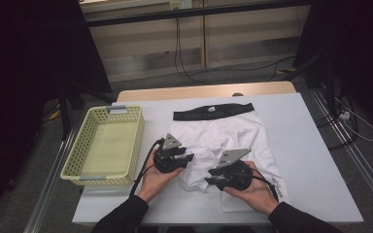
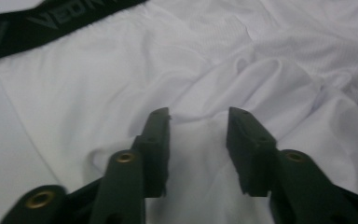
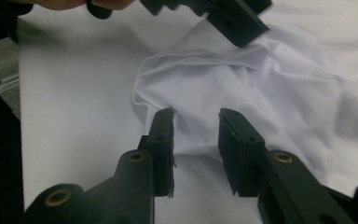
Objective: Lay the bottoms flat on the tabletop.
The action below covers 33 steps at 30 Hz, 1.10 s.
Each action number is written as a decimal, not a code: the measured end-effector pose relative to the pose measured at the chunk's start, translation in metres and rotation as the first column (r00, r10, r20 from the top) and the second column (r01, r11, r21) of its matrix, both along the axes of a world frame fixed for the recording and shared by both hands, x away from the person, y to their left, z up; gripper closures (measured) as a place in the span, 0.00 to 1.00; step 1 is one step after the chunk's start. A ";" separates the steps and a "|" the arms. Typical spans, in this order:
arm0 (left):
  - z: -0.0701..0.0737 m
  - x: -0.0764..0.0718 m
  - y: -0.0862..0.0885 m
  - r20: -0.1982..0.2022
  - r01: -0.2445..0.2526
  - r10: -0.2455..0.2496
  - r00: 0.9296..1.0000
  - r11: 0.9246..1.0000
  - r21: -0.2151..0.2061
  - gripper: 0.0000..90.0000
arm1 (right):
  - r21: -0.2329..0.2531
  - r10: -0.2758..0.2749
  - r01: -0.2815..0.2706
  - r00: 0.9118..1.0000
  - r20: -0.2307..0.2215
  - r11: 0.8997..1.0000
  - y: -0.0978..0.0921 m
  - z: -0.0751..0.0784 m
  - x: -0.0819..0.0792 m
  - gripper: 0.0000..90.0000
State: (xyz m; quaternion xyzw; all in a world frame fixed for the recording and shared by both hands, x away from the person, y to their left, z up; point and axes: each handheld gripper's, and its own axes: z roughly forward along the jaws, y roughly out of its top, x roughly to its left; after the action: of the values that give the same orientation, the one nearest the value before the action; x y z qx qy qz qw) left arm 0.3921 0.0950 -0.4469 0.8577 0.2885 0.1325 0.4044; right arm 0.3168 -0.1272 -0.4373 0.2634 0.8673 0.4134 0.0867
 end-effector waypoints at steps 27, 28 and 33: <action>-0.003 0.009 -0.010 -0.039 0.027 -0.028 0.999 1.000 -0.012 0.61 | -0.073 0.096 -0.099 0.994 -0.050 0.992 0.029 -0.023 -0.003 0.96; -0.006 0.009 -0.011 -0.044 0.025 -0.026 0.999 1.000 -0.001 0.62 | -0.073 0.096 -0.100 0.994 -0.050 0.992 0.029 -0.023 -0.003 0.96; -0.007 0.007 -0.010 -0.044 -0.018 0.020 0.999 0.999 0.044 1.00 | -0.074 0.096 -0.100 0.994 -0.056 0.992 0.027 -0.023 -0.004 0.97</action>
State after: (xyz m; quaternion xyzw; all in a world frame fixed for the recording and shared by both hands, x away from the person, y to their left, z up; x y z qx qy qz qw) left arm 0.3990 0.0851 -0.4535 0.8664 0.3025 0.1235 0.3776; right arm 0.3129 -0.0997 -0.4601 0.2277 0.8964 0.3764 0.0536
